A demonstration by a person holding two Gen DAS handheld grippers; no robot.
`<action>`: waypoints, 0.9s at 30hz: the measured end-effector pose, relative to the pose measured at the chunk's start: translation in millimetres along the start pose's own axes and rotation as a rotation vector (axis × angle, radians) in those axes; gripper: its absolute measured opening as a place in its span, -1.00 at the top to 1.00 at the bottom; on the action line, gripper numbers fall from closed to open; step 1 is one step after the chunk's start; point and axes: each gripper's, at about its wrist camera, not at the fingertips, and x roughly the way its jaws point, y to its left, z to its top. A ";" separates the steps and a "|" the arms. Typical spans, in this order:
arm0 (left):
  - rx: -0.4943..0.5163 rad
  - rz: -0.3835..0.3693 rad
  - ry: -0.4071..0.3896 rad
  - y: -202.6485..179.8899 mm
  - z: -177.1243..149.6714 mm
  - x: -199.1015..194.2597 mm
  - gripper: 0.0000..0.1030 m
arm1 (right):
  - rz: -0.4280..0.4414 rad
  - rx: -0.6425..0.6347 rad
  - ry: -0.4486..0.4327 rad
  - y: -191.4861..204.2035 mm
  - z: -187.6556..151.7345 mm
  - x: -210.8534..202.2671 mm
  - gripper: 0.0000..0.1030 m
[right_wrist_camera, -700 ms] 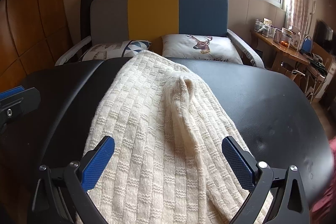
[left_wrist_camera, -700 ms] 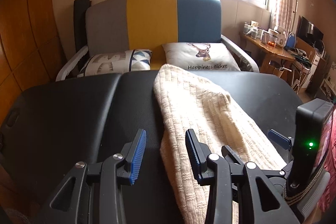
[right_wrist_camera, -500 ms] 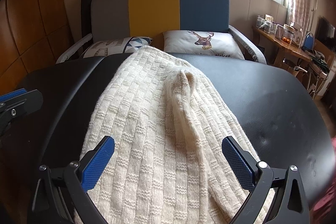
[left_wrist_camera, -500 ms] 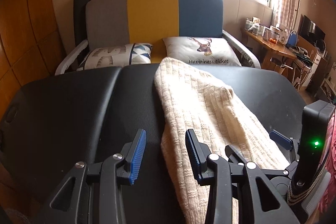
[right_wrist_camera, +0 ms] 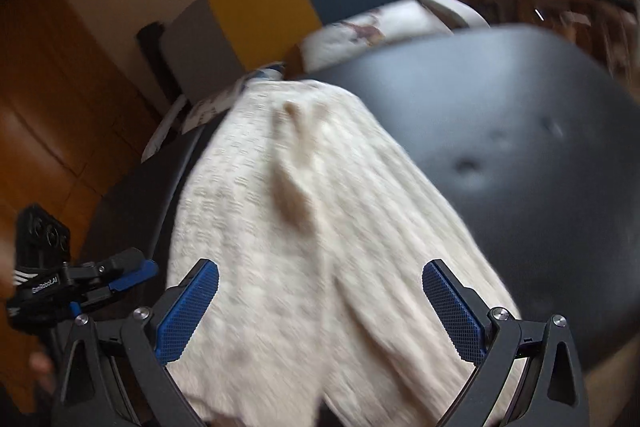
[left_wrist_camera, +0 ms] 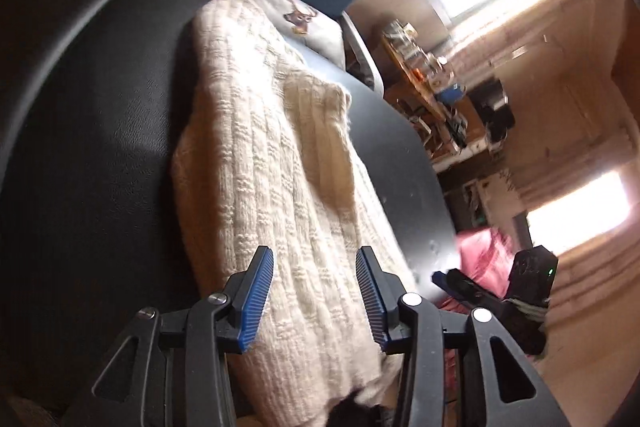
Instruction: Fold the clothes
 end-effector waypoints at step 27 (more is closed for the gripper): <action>-0.032 -0.139 0.511 -96.6 -3.3 184.2 0.23 | 0.080 0.345 -0.039 -125.2 -56.0 -27.1 -1.00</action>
